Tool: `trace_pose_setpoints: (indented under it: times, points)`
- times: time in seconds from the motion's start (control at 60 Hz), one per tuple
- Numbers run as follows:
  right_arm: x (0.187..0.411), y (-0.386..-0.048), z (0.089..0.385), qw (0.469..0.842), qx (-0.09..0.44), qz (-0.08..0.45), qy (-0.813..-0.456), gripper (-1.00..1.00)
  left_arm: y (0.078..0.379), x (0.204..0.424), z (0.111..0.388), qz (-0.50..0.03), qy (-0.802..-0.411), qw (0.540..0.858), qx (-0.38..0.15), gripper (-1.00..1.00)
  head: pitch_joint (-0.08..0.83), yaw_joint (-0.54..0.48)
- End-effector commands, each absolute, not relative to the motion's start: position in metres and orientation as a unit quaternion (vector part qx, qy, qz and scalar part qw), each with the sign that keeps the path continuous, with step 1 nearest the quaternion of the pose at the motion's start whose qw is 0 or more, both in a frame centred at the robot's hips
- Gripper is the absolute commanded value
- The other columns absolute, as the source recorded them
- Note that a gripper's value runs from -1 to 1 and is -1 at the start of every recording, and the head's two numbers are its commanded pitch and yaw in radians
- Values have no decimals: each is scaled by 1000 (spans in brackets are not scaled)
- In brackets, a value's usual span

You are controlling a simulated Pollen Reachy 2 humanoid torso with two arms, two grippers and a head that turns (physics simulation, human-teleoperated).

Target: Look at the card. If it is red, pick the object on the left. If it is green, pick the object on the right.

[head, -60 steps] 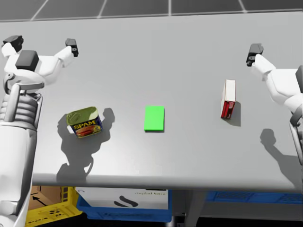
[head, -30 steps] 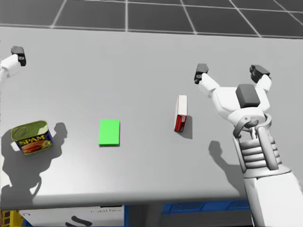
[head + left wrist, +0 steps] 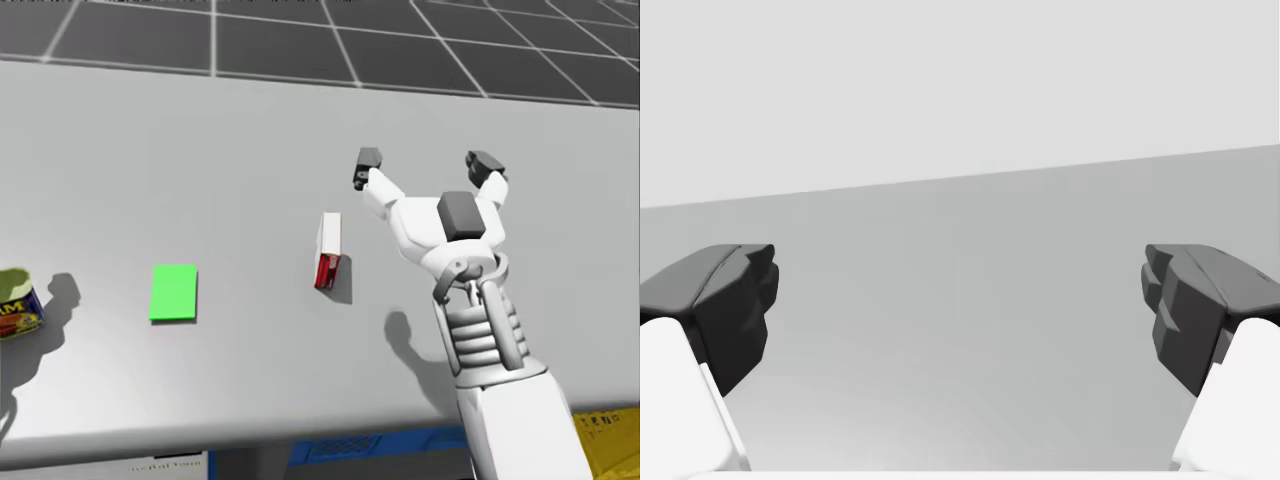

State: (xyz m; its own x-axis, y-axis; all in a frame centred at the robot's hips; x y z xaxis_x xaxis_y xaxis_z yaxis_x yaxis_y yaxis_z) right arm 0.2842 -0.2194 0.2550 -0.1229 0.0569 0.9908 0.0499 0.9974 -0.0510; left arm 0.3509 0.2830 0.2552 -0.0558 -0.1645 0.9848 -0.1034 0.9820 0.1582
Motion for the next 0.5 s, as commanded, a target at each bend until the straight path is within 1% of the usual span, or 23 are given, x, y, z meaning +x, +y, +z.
trace_pose_setpoints:
  times: [0.017, 0.033, 0.1, 0.133, 0.15, 0.167, 0.183, 0.2, 0.233, 0.267, 0.283, 0.333, 0.35, 0.383, 0.45, 0.5]
  points:
    - [269, -206, 255, 667, -28, -2, -745, -1000, 283, 351, 255, -23, -727, 680, 93, -1000, 622, -228]
    - [264, -202, 253, 665, -42, -4, -746, -1000, 283, 352, 255, -24, -727, 680, 93, -1000, 620, -227]
    - [254, -195, 250, 670, -31, -10, -742, -1000, 282, 352, 254, -24, -726, 681, 93, -1000, 621, -228]
    - [248, -191, 247, 671, -35, -16, -740, -1000, 282, 352, 254, -25, -725, 682, 92, -1000, 622, -232]
    - [246, -189, 246, 671, -33, -24, -741, -1000, 282, 352, 254, -25, -725, 682, 92, -1000, 622, -233]
    - [243, -184, 245, 668, -12, -61, -741, -1000, 282, 352, 254, -25, -725, 683, 92, -1000, 624, -236]
    - [241, -181, 244, 664, -7, -74, -744, -1000, 282, 352, 254, -25, -724, 683, 92, -1000, 624, -237]
    - [240, -180, 242, 662, -7, -69, -746, -1000, 282, 352, 253, -25, -724, 683, 92, -1000, 624, -240]
    - [233, -176, 237, 664, -26, -43, -746, -1000, 282, 352, 253, -25, -724, 683, 92, -1000, 625, -246]
    - [229, -173, 231, 658, -29, -35, -752, -1000, 282, 352, 253, -25, -724, 683, 92, -1000, 625, -249]
    - [226, -168, 228, 663, -6, -53, -746, -1000, 282, 352, 253, -24, -724, 683, 92, -1000, 625, -251]
    - [219, -159, 221, 680, 24, -78, -729, -1000, 282, 351, 254, -23, -724, 683, 91, -1000, 625, -252]
    - [216, -157, 217, 688, 25, -71, -721, -1000, 282, 351, 254, -23, -724, 683, 91, -1000, 626, -251]
    - [213, -155, 212, 691, 22, -62, -720, -1000, 282, 351, 253, -23, -724, 683, 91, -1000, 627, -250]
    - [204, -143, 198, 714, 39, -72, -696, -1000, 282, 351, 253, -23, -724, 683, 91, -1000, 631, -244]
    - [201, -139, 191, 720, 41, -72, -689, -1000, 282, 351, 253, -23, -724, 683, 91, -1000, 633, -243]
